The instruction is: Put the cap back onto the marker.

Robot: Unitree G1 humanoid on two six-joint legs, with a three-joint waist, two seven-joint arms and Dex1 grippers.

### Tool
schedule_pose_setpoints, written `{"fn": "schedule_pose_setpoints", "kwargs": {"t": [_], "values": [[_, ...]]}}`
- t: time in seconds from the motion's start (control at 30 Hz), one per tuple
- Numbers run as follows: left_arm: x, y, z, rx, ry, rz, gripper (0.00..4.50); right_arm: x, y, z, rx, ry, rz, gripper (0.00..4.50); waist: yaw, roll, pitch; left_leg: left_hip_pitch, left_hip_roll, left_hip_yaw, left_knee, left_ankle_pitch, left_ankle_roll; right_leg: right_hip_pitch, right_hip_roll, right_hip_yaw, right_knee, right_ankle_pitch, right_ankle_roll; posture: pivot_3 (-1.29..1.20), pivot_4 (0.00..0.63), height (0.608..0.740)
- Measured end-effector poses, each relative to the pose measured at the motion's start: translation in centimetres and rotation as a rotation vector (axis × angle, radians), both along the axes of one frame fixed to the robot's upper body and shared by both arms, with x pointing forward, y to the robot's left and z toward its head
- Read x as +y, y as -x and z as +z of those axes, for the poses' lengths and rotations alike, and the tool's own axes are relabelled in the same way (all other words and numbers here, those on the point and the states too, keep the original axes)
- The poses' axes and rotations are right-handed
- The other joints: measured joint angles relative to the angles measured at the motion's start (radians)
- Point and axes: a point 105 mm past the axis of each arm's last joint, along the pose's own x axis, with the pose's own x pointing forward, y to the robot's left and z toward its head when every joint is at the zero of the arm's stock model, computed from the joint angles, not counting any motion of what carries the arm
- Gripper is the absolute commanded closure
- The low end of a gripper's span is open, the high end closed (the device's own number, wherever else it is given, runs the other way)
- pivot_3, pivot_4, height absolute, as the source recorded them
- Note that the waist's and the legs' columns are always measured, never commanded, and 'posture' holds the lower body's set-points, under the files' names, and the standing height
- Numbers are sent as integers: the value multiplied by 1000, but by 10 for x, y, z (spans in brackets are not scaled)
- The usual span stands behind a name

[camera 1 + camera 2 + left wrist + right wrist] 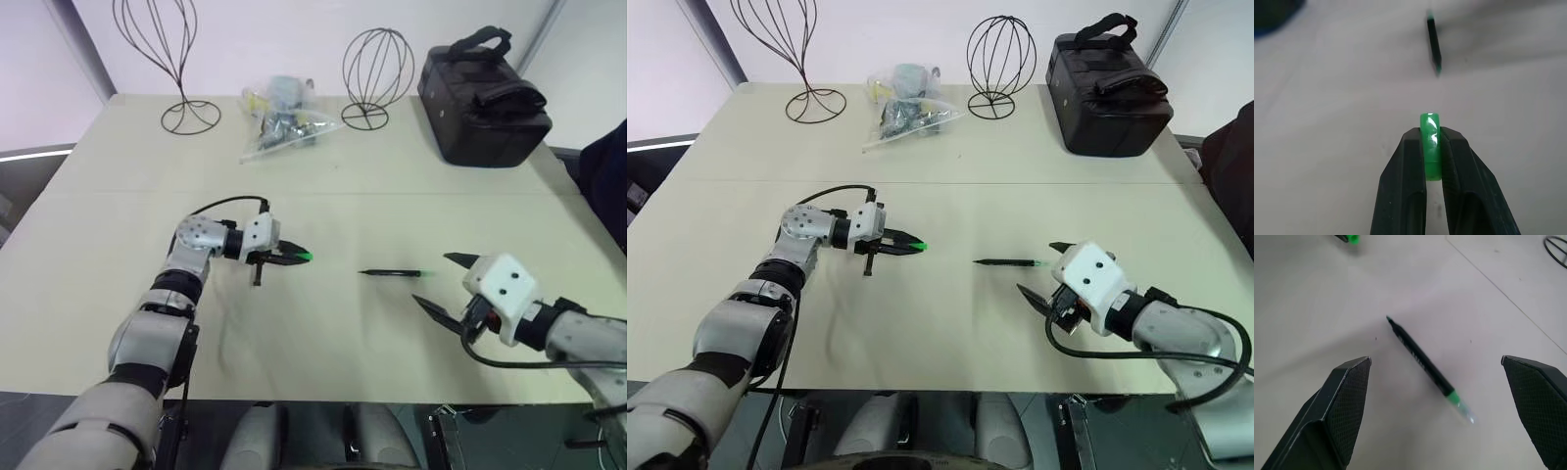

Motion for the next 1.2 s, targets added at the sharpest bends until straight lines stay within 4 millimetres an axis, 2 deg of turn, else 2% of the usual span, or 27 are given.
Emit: {"fn": "schedule_pose_setpoints", "kwargs": {"t": [0.23, 0.43, 0.67, 1.07, 1.2], "values": [[9, 19, 9, -99, 52, -30, 4412, -13, -19, -11, 181, -60, 125, 119, 3, 0, 0, 0, 1, 0, 0, 0, 0, 0, -1, 1, 0, 0, 0, 0, 150, 740], [14, 30, 21, -162, 67, -18, 4412, -6, -26, -24, 312, -51, 292, 119, -2, 1, 0, 0, 1, 0, 0, 0, 0, -1, -1, 1, 0, 0, 0, 0, 150, 740], [23, 44, 18, -168, 49, 22, 4412, 4, -48, -32, 259, 12, 369, 119, -1, 1, 0, 0, 1, 1, 0, 0, 0, -2, -1, 2, 0, 0, 0, 0, 150, 740], [25, 51, 26, -183, 73, 76, 4412, -16, -66, -57, 258, 121, 378, 119, 0, 1, 0, -1, 0, 2, 0, 0, 0, -3, -2, 2, 0, 0, 0, 0, 150, 740], [22, 52, 25, -185, 75, 79, 4412, -18, -71, -59, 255, 131, 383, 119, -1, 1, 0, -1, 1, 2, 0, 0, 0, -3, -2, 2, 0, 0, 0, 0, 150, 740]]}}
